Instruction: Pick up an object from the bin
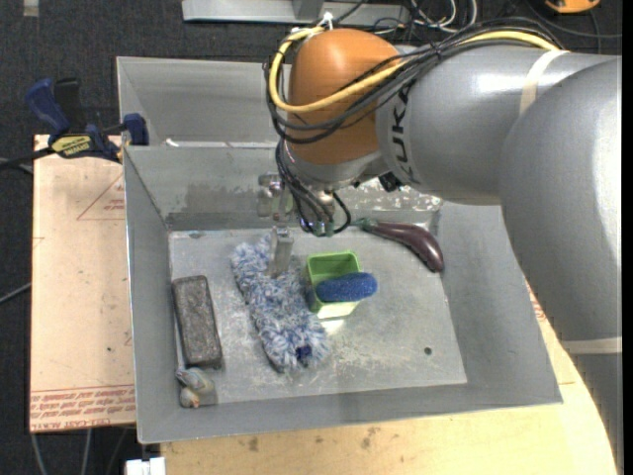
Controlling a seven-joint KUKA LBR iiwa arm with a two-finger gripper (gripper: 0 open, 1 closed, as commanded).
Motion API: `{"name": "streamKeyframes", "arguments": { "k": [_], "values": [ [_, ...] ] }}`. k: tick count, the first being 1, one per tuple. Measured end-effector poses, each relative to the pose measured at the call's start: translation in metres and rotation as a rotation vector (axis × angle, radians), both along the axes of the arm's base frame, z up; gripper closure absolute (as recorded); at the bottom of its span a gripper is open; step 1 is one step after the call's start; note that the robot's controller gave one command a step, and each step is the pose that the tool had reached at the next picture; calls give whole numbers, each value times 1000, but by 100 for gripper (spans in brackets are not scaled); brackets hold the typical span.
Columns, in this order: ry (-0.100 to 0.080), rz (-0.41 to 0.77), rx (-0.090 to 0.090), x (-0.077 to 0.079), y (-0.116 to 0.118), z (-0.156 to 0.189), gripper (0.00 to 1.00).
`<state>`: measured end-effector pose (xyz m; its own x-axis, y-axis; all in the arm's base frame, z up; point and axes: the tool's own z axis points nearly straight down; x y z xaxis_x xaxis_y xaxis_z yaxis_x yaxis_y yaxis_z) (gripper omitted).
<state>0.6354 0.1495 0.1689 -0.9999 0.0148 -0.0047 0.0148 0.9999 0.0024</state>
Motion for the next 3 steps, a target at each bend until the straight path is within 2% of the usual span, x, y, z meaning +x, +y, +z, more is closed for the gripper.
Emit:
{"name": "streamKeyframes", "arguments": {
  "k": [1,2,3],
  "values": [
    [2,-2,-1,-1,-6,-11,0],
    [-1,45,0,-17,5,-72,0],
    [-9,53,10,-15,10,-106,100]
  ]
}}
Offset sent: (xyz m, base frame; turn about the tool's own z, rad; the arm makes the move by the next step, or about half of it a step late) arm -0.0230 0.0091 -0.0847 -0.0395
